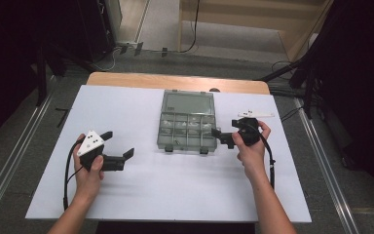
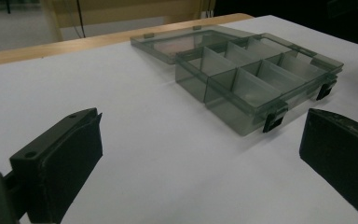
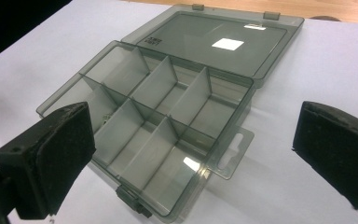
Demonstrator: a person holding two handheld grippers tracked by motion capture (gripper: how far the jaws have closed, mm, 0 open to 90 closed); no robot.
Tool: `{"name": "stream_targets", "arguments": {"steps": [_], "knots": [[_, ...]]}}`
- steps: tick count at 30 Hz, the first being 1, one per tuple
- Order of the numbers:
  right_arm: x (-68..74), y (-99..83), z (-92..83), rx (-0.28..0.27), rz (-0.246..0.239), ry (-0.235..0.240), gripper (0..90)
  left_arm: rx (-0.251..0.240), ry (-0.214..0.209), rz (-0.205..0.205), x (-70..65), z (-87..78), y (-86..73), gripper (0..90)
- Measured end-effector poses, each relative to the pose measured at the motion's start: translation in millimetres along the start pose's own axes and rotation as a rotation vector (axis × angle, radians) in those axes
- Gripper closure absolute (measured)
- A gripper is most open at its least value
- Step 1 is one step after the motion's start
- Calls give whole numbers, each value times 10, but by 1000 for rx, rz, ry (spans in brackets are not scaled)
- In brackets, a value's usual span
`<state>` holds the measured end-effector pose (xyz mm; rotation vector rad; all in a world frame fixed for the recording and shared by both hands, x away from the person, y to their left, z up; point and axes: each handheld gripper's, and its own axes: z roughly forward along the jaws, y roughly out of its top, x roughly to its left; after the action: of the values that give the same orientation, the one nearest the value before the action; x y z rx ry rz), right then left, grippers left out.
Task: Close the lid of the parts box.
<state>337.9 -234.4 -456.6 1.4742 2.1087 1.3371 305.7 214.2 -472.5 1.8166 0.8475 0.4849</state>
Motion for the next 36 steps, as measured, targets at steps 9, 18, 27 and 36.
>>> {"name": "stream_targets", "arguments": {"steps": [9, 18, 27, 36], "knots": [[-65, -2, -10, -1, 18, -6, 0, 14, -35, 6, -46, 332, 79, 0], [-115, 1, 2, -4, 28, -7, 0, 4, -72, -54, 2, 480, 137, 0], [-136, 77, 29, -5, 32, -5, 0, 13, -70, -32, 20, 645, 260, 0], [-195, 125, 58, -22, 55, 8, 0, 7, -109, -57, 48, 824, 417, 0]]}}
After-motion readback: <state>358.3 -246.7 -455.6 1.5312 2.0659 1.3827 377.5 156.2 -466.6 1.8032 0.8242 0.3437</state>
